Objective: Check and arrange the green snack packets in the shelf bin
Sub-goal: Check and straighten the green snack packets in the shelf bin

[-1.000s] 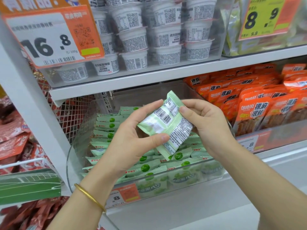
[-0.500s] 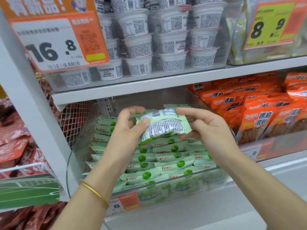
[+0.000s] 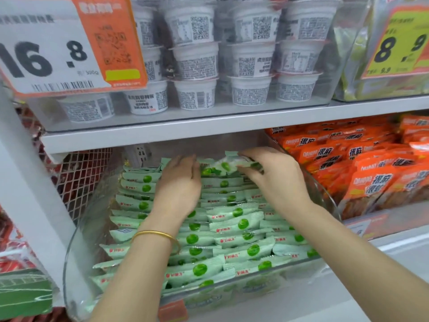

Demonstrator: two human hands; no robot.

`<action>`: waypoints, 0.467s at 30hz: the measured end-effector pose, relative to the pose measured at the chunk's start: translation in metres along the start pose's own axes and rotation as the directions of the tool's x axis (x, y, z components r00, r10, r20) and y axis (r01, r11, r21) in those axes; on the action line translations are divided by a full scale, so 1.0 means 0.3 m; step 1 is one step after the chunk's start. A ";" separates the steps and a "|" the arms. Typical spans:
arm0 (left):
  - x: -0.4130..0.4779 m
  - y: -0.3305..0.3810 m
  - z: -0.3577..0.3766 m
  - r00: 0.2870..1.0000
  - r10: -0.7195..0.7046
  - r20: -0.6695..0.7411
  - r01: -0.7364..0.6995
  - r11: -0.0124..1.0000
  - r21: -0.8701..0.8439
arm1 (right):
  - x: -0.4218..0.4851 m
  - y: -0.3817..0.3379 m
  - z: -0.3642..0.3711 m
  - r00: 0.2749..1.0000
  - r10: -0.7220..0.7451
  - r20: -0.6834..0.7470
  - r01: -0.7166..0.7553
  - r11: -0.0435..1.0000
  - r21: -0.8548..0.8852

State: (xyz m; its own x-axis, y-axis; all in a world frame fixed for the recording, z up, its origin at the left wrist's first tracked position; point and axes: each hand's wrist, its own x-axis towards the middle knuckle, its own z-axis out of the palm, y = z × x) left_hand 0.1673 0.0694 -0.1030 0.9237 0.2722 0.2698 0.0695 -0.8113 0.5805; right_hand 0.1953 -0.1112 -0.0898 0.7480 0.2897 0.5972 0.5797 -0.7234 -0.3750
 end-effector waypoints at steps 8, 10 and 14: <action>0.007 -0.043 0.021 0.953 -0.119 0.279 0.012 0.933 0.359 | 0.188 0.019 0.134 0.988 0.115 0.099 -0.104 0.988 -0.116; 0.006 -0.040 0.021 0.953 -0.120 0.279 0.009 0.930 0.368 | 0.204 0.032 0.163 0.991 0.075 0.109 -0.065 0.994 -0.093; 0.005 -0.036 0.017 0.952 -0.130 0.278 0.023 0.934 0.357 | 0.250 0.060 0.191 0.960 0.093 0.263 -0.052 0.986 -0.159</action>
State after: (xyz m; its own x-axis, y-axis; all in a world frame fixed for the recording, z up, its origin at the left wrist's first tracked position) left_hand 0.1698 0.0760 -0.1127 0.9748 0.2206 -0.0328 0.2210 -0.9359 0.2744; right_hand 0.2804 -0.0664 -0.0924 0.8572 0.3755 0.3525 0.4812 -0.8280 -0.2880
